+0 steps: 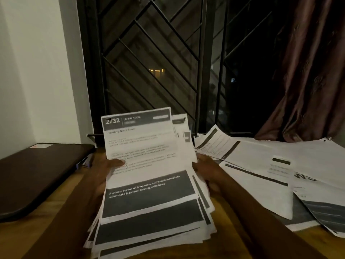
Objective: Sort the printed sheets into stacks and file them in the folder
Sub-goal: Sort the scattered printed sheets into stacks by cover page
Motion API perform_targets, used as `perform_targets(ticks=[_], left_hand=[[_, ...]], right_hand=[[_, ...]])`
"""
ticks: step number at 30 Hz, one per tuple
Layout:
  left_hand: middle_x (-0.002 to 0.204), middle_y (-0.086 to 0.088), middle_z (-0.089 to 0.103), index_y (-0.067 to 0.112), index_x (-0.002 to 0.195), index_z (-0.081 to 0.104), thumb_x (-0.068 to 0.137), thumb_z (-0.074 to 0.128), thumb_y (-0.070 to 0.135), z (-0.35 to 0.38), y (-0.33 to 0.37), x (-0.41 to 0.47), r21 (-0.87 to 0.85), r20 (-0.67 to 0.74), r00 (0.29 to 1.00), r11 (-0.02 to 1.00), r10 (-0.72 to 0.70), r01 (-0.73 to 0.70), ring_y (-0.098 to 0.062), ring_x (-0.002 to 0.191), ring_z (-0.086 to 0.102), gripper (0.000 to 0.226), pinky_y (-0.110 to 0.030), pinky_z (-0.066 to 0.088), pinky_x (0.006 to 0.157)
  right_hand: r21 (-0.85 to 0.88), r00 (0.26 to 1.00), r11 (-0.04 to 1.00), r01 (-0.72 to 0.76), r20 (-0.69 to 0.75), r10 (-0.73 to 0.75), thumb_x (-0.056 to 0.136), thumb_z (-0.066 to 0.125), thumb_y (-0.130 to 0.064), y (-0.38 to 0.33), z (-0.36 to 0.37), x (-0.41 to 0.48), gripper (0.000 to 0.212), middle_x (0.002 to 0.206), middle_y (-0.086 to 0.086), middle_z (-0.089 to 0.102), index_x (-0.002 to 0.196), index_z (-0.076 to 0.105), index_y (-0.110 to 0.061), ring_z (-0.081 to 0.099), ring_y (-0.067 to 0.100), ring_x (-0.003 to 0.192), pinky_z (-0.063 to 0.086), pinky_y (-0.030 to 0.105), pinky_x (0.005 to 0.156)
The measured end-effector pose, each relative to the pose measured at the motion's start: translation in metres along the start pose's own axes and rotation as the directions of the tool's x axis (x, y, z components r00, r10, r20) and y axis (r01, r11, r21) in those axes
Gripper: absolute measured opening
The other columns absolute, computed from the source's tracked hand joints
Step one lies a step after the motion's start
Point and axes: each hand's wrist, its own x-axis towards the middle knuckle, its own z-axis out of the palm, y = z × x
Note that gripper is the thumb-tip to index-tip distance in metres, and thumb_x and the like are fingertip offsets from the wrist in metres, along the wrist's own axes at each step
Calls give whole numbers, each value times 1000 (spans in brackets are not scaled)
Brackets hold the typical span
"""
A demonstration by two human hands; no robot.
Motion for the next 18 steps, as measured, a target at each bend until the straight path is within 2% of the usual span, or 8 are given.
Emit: perform_targets(ticks=[3,6,8,10,12,14,16,18], left_hand=[[129,-24,56,-3,134,48,87,42,-19,6,-1,-6,-19,-60,997,999,-49,48,-45,118,55,49,-57,43,102],[125,-22,59,-1,123,55,87,41,-20,10,-2,-1,24,-90,995,998,-51,53,-42,109,60,43,-43,58,79],[106,-17,66,6,107,59,89,39,-19,17,-1,-1,28,-85,995,998,-52,55,-31,93,69,37,-33,58,62],[91,-9,72,9,101,60,93,42,-12,24,-2,-1,14,-85,996,999,-32,33,-19,74,73,29,-26,57,54],[101,-10,73,6,111,62,94,51,0,25,0,-4,-19,-92,996,1000,-7,5,-20,78,74,21,-28,59,59],[115,-14,70,7,122,61,93,58,12,19,1,-7,-36,-20,999,998,-45,44,-30,97,71,29,-44,59,79],[123,-17,65,11,128,58,92,59,16,16,-1,-9,-88,43,987,983,-158,161,-37,112,63,37,-59,46,97],[125,-18,63,9,129,57,88,59,7,18,-3,-11,-127,92,973,967,-210,220,-39,113,62,41,-61,47,93]], right_hand=[[298,981,943,-147,163,102,97,50,-36,10,2,-3,28,98,12,73,105,66,-15,69,28,91,50,47,95],[388,956,903,-183,284,72,88,56,-53,17,6,1,45,116,7,69,119,63,-22,65,30,108,45,54,101],[216,975,973,-75,221,26,87,66,-34,18,13,1,44,122,3,66,128,55,-22,65,24,107,49,50,97],[185,990,983,-3,137,-23,90,62,-14,18,17,2,41,124,3,64,130,51,-21,65,22,105,53,44,93],[208,990,976,64,113,-89,92,59,-11,16,13,2,39,124,3,64,128,52,-23,64,22,106,52,44,94],[231,989,971,70,112,-97,94,56,-15,14,7,3,33,121,2,65,126,53,-23,65,22,105,53,43,93],[262,986,965,28,151,-70,96,53,-21,14,4,2,29,119,3,66,125,55,-21,66,23,103,52,44,94],[96,990,990,99,87,-108,96,50,-38,17,1,1,33,121,2,66,124,57,-23,64,22,107,49,46,98]])
